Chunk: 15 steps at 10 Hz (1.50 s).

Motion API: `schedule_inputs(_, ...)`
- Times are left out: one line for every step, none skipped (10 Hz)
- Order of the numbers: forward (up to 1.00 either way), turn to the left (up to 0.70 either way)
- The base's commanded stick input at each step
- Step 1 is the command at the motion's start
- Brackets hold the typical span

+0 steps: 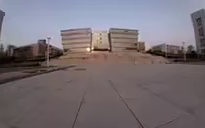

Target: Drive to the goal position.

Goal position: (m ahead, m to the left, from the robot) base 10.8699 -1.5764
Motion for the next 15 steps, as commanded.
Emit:
schedule_inputs(0.7,0.0)
schedule_inputs(0.7,0.0)
schedule_inputs(0.7,0.0)
schedule_inputs(0.7,0.0)
schedule_inputs(0.7,0.0)
schedule_inputs(0.7,0.0)
schedule_inputs(0.7,0.0)
schedule_inputs(0.7,0.0)
schedule_inputs(0.7,0.0)
schedule_inputs(0.7,0.0)
schedule_inputs(0.7,0.0)
schedule_inputs(0.7,0.0)
schedule_inputs(0.7,0.0)
schedule_inputs(0.7,0.0)
schedule_inputs(0.7,0.0)
